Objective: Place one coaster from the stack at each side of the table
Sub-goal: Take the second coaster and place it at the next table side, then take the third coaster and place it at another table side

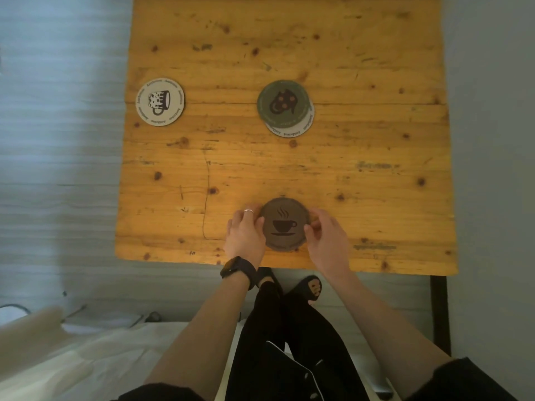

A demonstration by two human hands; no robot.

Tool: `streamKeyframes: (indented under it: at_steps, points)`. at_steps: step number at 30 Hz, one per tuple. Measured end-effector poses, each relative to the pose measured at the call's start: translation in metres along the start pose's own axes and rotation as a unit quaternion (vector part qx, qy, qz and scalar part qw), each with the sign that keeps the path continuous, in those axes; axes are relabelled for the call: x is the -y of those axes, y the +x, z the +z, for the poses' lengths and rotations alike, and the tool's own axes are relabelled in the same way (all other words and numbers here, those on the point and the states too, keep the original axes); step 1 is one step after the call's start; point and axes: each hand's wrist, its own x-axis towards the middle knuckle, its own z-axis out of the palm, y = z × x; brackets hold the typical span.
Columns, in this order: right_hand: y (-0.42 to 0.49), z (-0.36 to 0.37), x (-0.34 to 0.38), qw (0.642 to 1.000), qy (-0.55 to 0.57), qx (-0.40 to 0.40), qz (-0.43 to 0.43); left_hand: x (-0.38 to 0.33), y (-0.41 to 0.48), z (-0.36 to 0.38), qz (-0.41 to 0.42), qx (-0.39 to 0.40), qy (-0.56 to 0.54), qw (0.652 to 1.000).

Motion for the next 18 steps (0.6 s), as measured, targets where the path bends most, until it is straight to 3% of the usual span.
streamKeyframes:
  at_steps: [3, 9, 18]
  points:
    - [-0.006, 0.002, -0.002, 0.998, -0.024, -0.010, -0.059, 0.003, -0.007, 0.005, 0.021, -0.013, 0.055, 0.998]
    - [-0.008, -0.004, 0.001, 0.989, -0.136, 0.008, -0.061, 0.013, -0.014, 0.004, 0.095, 0.002, 0.188, 0.978]
    - [0.072, -0.049, 0.051, 0.977, -0.160, 0.138, -0.014, -0.020, 0.062, -0.035, 0.135, 0.014, 0.147, 0.980]
